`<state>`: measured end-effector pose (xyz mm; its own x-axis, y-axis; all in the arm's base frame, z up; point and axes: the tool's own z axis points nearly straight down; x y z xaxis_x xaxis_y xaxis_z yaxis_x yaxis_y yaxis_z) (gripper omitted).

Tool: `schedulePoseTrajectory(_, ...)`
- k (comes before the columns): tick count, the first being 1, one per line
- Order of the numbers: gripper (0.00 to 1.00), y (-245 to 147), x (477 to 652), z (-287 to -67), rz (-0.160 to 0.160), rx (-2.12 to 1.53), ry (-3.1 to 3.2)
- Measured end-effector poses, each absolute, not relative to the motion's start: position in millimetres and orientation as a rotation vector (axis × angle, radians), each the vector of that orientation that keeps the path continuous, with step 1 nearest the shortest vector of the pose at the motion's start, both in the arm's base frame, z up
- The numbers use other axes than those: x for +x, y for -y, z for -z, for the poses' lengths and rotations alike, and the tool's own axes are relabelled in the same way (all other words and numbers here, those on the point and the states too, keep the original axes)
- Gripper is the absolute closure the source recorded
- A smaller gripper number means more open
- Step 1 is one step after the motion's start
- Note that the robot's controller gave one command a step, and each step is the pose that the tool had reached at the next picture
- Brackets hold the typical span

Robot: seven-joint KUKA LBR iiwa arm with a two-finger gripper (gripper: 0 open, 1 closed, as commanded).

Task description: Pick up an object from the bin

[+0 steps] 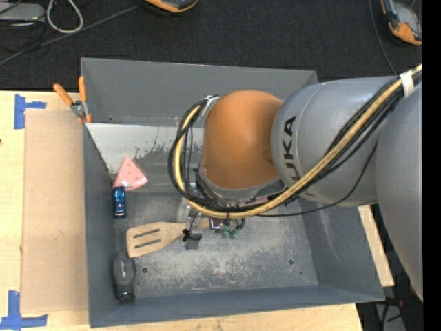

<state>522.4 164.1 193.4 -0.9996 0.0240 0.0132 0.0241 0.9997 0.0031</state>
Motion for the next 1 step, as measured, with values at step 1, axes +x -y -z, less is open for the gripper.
schedulePoseTrajectory(1,1.0,-163.6,521.0,-208.5,0.002,-0.036,3.12)
